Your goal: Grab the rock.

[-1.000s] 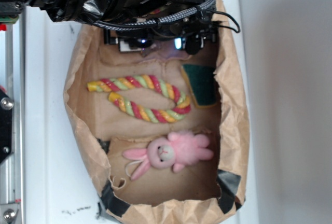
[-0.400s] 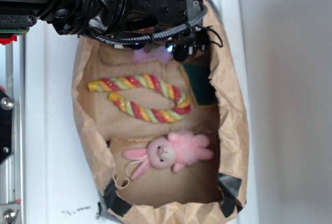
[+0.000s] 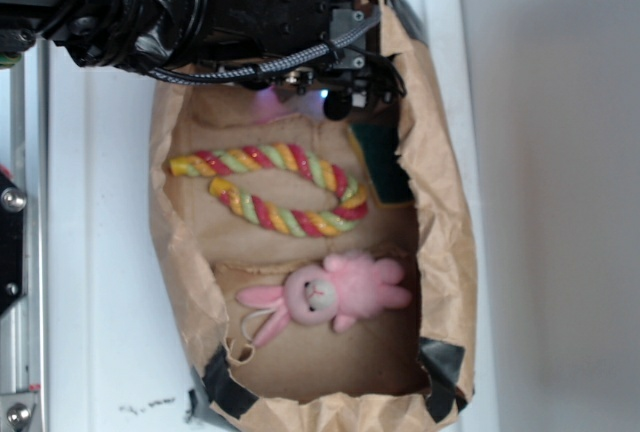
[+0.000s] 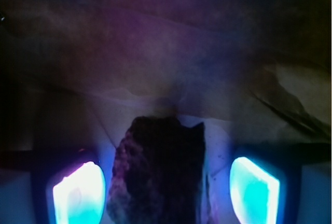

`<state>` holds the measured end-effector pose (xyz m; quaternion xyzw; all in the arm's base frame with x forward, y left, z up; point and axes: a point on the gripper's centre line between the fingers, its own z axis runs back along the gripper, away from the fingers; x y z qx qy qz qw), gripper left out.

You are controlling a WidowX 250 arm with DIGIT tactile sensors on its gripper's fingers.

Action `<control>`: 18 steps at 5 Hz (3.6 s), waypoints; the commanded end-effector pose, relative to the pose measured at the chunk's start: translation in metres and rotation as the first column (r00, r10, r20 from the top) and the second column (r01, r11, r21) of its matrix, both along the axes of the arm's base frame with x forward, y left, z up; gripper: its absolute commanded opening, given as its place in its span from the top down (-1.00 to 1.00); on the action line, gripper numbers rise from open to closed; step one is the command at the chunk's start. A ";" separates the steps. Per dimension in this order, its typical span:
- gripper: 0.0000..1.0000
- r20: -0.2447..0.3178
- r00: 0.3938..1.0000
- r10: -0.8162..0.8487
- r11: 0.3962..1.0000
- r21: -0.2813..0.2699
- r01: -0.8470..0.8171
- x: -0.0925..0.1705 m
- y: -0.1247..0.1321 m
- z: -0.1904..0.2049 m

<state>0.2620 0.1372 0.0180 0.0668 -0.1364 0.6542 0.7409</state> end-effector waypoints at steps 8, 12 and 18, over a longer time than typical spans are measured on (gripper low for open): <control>1.00 0.107 0.730 -0.675 0.732 -0.027 0.681 0.002 -0.045 0.135; 1.00 0.183 0.194 -0.964 0.196 -0.006 0.981 0.002 -0.101 0.186; 1.00 0.114 0.178 -0.977 0.186 0.061 0.981 -0.004 -0.093 0.163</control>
